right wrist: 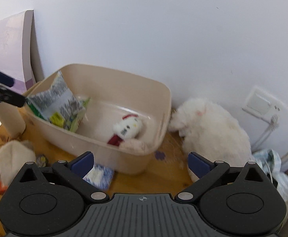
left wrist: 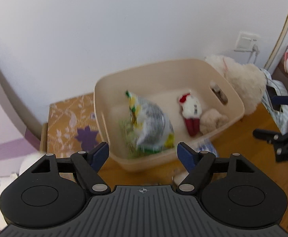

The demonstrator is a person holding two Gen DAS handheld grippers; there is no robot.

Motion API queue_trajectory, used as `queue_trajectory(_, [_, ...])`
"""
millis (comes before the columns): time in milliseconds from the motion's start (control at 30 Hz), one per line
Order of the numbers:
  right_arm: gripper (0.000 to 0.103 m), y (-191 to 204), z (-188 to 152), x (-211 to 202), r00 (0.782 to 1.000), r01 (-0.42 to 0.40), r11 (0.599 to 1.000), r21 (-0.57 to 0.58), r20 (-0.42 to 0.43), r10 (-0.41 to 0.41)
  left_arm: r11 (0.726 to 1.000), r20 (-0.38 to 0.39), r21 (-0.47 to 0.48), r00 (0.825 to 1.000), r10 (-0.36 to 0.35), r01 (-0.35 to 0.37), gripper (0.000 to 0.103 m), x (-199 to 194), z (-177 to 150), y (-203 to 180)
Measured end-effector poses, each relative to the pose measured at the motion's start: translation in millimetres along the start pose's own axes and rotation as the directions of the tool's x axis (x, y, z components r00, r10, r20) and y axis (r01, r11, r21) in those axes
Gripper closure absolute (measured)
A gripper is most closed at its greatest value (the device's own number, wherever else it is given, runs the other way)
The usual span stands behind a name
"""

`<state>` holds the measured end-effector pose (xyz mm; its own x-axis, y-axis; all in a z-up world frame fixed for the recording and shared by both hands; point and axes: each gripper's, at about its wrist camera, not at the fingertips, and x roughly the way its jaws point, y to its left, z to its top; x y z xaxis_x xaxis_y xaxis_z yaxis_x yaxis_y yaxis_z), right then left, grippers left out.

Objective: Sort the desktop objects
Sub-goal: 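Return both tools to the pile on the table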

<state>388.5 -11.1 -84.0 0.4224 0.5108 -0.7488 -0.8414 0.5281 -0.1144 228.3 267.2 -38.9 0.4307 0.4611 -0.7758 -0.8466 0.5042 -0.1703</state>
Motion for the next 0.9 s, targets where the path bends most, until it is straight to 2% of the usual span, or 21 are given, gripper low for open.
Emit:
queue_trajectory(133, [0.0,-9.8,-20.2,-11.0,1.0,0.017,0.999,0.04,-0.024,-0.016,1.0,-0.022,0.014,1.0,0.003,-0.003,0.025,-6.0,-22.9,0.9])
queue_trajectory(333, [0.0,-22.7,-48.1,-21.4,0.999,0.005,0.99,0.138,-0.049,0.001,0.997,-0.069,0.064,0.996,0.053,-0.049,0.025,-1.0,-59.3,-1.4])
queue_trajectory(467, [0.0,-20.1,-65.9,-20.0,0.996,0.002,0.99,0.139,-0.086,0.01,0.995,-0.108,0.085,0.992,0.06,-0.051,0.025,6.6,-78.3,-3.7])
queue_trajectory(600, [0.0,-10.3,-83.7,-16.7,0.992,-0.012,0.993,0.121,-0.121,0.027,0.998,-0.151,0.04,0.987,0.053,-0.048,0.025,15.6,-91.2,-0.4])
queue_trajectory(700, [0.0,0.5,-96.1,-12.5,0.988,-0.031,0.997,0.075,-0.147,0.042,0.999,-0.168,0.002,0.984,0.051,-0.052,0.025,19.7,-96.0,1.4])
queue_trajectory(900, [0.0,25.1,-112.8,0.3,0.981,-0.053,0.988,-0.144,-0.191,0.025,0.997,-0.187,-0.03,0.98,0.065,-0.071,0.025,29.2,-98.3,4.0])
